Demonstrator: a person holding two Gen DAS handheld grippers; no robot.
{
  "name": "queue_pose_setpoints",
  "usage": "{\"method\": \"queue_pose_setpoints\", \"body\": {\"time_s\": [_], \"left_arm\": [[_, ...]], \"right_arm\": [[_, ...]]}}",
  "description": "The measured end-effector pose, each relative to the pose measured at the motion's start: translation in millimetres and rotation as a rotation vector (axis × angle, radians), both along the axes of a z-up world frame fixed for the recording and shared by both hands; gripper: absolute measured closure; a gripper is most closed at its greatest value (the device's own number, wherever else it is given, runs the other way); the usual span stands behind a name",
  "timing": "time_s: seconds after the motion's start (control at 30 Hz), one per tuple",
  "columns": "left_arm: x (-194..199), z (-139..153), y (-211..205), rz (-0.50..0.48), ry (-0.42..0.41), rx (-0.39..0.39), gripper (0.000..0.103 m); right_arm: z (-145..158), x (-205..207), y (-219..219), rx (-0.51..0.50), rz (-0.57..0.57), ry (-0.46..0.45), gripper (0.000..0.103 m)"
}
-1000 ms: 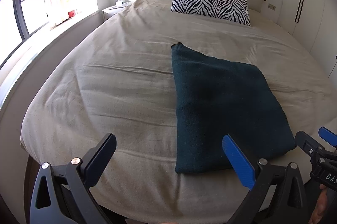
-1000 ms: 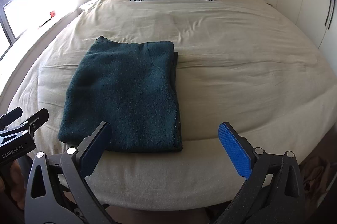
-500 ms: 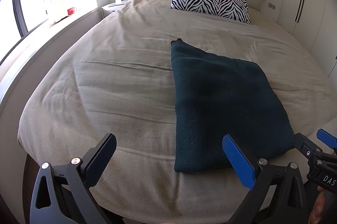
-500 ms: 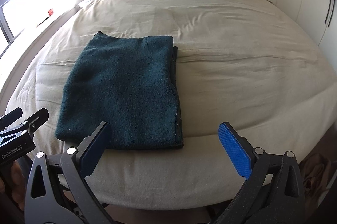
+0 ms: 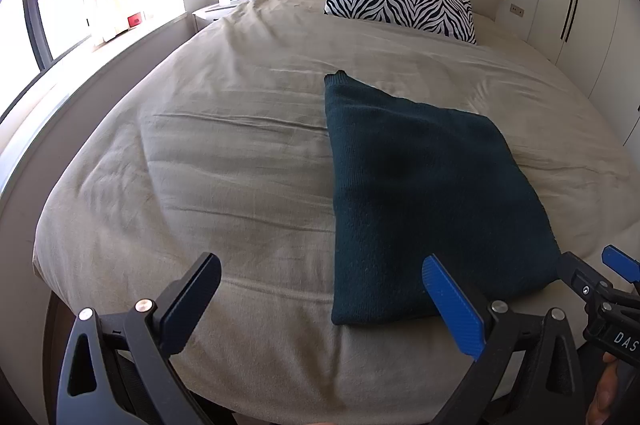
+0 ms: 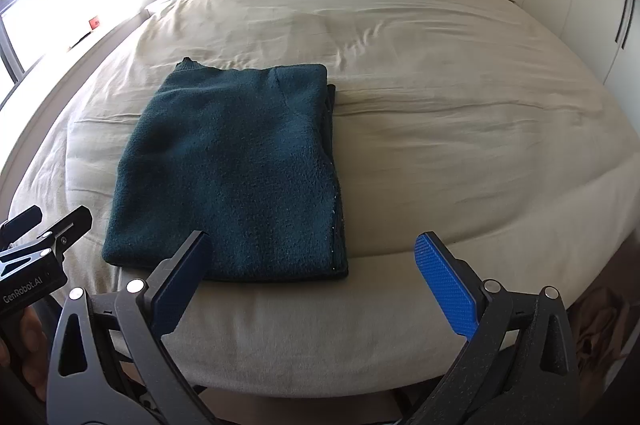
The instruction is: Fold small clothes
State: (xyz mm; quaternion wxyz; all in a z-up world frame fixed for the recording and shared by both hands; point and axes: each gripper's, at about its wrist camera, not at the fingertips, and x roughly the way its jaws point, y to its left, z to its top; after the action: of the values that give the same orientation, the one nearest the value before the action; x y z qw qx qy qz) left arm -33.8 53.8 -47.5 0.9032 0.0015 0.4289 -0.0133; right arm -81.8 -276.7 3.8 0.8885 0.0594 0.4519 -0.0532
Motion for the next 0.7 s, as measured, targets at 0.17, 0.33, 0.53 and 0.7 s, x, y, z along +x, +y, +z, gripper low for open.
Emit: {"method": "queue_pose_setpoints", "body": {"time_s": [0.17,0.33,0.53,0.7], "left_arm": [[0.0,-0.4,0.3,0.000,0.000,0.000,0.000],[0.0,0.0,0.0,-0.001,0.000,-0.001,0.000],[-0.2,-0.2,-0.1,0.000,0.000,0.000,0.000],[0.1,0.0,-0.1,-0.001,0.000,0.000,0.000]], "right_arm": [[-0.9,-0.4,-0.4,-0.001,-0.002,0.003,0.000],[-1.6,-0.8,-0.9,-0.002,-0.002,0.001,0.000],[-2.3,-1.5,-1.1,0.001,-0.006,0.001,0.000],[-2.1,-1.5,-1.3,-0.001,-0.008,0.001,0.000]]}}
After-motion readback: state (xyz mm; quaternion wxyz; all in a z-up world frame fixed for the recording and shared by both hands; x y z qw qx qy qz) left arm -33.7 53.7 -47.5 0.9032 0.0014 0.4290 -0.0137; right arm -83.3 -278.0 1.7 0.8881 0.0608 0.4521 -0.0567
